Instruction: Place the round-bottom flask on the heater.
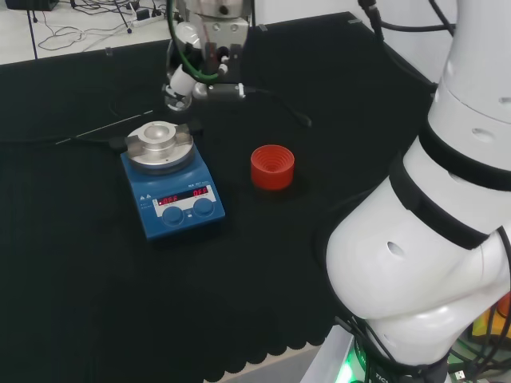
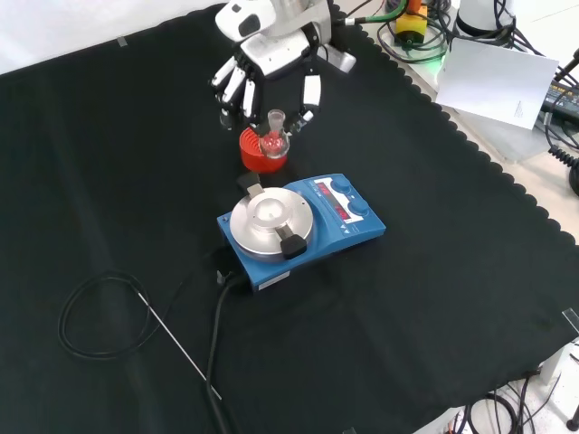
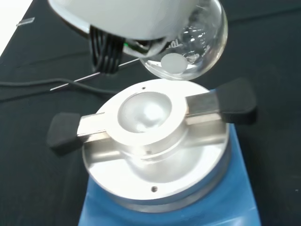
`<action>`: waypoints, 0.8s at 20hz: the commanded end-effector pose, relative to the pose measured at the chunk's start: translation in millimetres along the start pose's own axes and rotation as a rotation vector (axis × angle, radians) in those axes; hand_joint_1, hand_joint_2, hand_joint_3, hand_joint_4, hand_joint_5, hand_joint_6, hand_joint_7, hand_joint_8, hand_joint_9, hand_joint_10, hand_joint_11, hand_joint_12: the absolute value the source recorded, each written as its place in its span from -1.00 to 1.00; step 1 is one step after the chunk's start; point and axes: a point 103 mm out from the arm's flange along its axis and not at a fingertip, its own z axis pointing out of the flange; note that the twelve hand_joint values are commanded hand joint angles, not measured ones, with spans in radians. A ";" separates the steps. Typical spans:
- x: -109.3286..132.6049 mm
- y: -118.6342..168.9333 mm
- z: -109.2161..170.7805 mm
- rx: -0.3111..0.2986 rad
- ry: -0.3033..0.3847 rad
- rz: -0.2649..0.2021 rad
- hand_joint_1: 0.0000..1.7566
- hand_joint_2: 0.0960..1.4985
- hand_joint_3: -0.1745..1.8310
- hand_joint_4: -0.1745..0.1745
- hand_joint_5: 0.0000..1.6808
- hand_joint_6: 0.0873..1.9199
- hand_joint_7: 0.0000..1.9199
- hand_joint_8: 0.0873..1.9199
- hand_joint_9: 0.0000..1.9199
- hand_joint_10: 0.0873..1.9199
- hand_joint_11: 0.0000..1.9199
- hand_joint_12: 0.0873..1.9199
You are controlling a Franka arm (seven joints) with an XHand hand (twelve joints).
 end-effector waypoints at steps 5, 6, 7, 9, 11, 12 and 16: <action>69.5 30.1 37.6 0.105 -0.076 -0.099 0.27 -0.29 0.04 0.86 0.41 -0.08 -0.51 -0.37 -0.24 -0.48 -0.66 0.38; 70.7 31.9 39.6 0.109 -0.078 -0.102 0.27 -0.29 0.04 0.86 0.41 -0.08 -0.51 -0.37 -0.24 -0.48 -0.66 0.38; 71.3 33.5 41.4 0.112 -0.081 -0.103 0.27 -0.29 0.04 0.87 0.41 -0.08 -0.51 -0.37 -0.24 -0.48 -0.66 0.38; 70.8 36.4 44.4 0.119 -0.087 -0.103 0.27 -0.29 0.04 0.88 0.41 -0.08 -0.51 -0.37 -0.24 -0.48 -0.66 0.38; 68.5 39.2 46.6 0.123 -0.093 -0.101 0.27 -0.29 0.04 0.89 0.41 -0.08 -0.51 -0.37 -0.24 -0.48 -0.66 0.38; 67.1 40.2 47.4 0.124 -0.094 -0.100 0.27 -0.29 0.04 0.89 0.41 -0.08 -0.51 -0.37 -0.24 -0.48 -0.66 0.38; 58.0 43.3 47.5 0.125 -0.099 -0.089 0.27 -0.29 0.04 0.91 0.41 -0.08 -0.51 -0.36 -0.24 -0.48 -0.66 0.38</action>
